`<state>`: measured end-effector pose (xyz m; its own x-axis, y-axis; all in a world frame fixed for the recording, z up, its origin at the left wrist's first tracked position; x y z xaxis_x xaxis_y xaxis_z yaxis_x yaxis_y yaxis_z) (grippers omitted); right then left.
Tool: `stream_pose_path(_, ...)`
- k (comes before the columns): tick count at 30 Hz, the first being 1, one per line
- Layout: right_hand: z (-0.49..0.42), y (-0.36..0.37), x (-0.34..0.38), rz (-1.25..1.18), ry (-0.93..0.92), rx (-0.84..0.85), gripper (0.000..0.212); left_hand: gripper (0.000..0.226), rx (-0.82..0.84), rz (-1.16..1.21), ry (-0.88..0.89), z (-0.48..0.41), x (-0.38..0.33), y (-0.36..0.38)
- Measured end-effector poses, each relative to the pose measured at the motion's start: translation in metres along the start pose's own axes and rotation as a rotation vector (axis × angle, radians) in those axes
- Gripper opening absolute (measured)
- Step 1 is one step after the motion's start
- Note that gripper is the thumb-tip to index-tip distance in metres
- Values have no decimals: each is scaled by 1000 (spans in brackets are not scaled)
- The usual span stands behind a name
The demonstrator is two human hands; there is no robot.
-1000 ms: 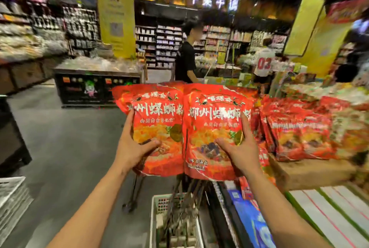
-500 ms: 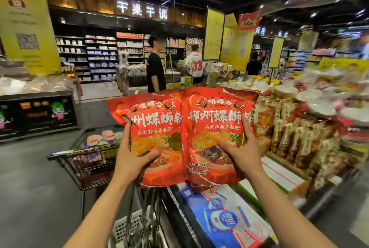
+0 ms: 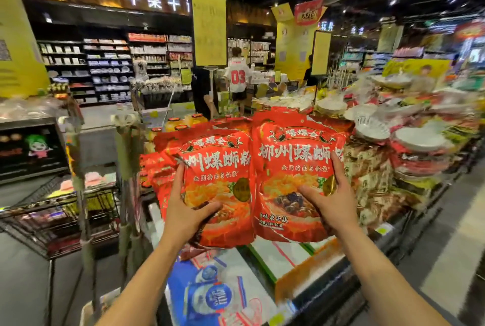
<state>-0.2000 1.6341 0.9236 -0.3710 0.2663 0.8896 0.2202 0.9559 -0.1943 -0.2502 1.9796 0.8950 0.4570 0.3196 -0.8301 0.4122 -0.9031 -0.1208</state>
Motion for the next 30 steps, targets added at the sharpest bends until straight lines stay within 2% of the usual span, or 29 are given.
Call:
stream_pose_path(4, -45, -51, -30, -10, -1, 3, 97, 120, -8, 13, -30, -6, 3, 70)
stream_pose_path(9, -94, -70, -67, -40, 25, 61, 97, 118, -30, -1, -67, -23, 13, 120)
stream_pose_path(18, -181, -25, -124, -39, 51, 150, 98, 115, -112, -116, -93, -89, 66, 150)
stream_pose_path(30, -289, 33, -156, -53, 41, 194, 101, 115, -157, -104, -96, -177, 119, 167)
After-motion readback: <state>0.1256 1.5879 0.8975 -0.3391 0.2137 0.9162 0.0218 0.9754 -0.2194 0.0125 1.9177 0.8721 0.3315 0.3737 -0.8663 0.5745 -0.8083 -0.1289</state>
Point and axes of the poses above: each hand's wrist, its own z-axis away from the middle knuckle, its own y-axis out of the palm, x = y × z, the point moved 9 cm from there along -z, towards the middle knuckle, and after that the axes turned 3 degrees about y, right-handed, at the moved point
